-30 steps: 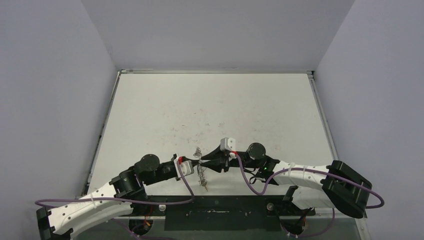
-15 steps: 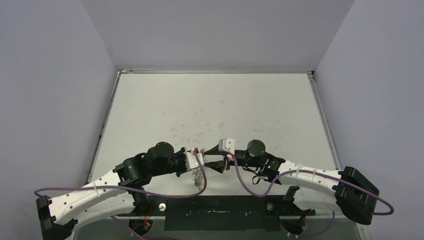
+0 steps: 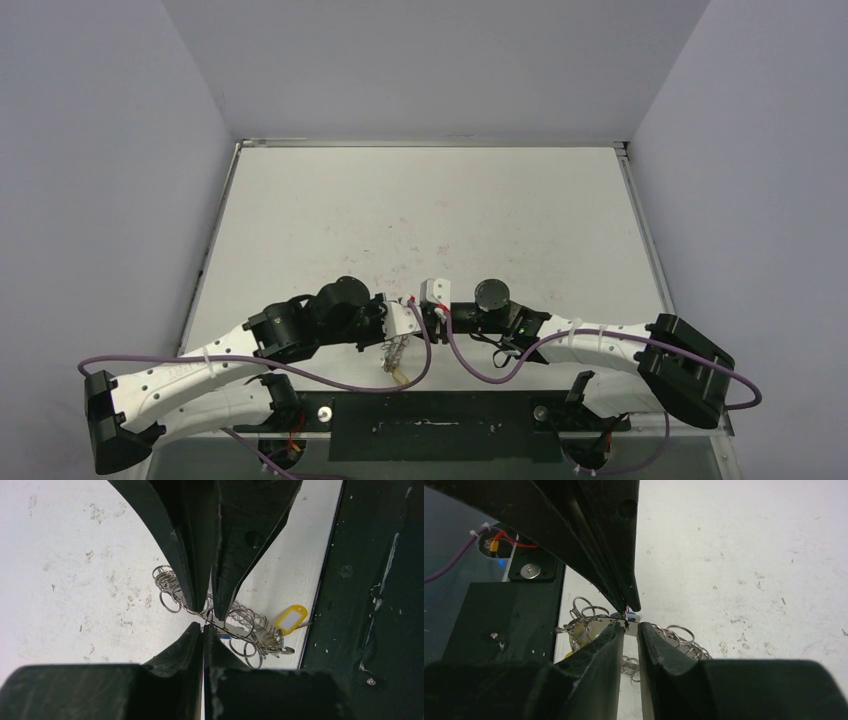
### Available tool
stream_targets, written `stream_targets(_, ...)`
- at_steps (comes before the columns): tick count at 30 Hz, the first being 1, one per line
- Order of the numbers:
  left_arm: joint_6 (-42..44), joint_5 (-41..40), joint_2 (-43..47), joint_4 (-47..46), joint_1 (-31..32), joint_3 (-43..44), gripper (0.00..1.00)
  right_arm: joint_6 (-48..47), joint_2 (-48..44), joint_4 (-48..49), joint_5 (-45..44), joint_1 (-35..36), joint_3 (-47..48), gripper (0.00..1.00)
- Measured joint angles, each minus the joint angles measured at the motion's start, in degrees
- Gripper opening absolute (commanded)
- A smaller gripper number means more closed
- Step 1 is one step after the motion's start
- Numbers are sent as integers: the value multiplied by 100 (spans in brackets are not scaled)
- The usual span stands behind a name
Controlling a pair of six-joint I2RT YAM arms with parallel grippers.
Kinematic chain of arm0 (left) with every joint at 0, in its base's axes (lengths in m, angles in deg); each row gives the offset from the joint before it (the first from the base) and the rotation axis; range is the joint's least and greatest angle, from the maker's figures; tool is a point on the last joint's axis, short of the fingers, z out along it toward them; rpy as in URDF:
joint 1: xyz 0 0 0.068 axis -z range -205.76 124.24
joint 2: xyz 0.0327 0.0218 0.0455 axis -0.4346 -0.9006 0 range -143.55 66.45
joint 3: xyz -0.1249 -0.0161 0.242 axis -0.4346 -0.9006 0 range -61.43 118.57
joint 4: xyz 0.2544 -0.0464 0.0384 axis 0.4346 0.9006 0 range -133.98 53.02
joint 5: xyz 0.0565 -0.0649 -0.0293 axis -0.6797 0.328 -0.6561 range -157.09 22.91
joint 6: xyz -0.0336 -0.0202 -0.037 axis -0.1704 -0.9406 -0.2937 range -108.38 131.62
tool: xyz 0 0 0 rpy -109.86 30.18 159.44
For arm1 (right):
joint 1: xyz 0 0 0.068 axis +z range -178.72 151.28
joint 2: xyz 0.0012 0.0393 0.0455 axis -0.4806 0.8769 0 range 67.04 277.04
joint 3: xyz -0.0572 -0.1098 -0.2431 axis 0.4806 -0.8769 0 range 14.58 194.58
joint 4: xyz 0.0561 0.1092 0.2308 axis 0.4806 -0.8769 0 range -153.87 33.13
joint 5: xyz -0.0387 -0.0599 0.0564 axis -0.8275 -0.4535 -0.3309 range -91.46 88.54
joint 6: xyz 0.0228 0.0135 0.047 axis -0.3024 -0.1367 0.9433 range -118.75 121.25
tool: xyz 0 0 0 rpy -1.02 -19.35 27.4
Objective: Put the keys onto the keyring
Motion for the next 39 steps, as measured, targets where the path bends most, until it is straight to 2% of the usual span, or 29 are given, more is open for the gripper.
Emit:
stream_targets(7,0,-28,59,20,4,0,0,-9,52,2,-15,26,39,13)
stream_targets(10,-2,-28,98,20,15,0,0,0,52,2,-17,39,42,25)
stream_targets(12,-2,-24,101,20,33,0,0,9,59,2,-31,57,50,26)
stream_targets(13,-2,-24,101,24,39,0,0,9,66,2,-48,61,63,23)
stream_targets(16,-2,-20,101,24,42,0,0,0,72,46,-79,63,74,0)
stream_targets(21,0,-42,107,28,42,-2,0,52,74,39,-85,68,74,0)
stream_targets(26,-44,-61,339,-72,52,-136,26,120,74,133,-101,94,72,0)
stream_targets(39,-479,-393,2806,-968,68,-1624,41,577,74,1071,-83,81,-243,0)
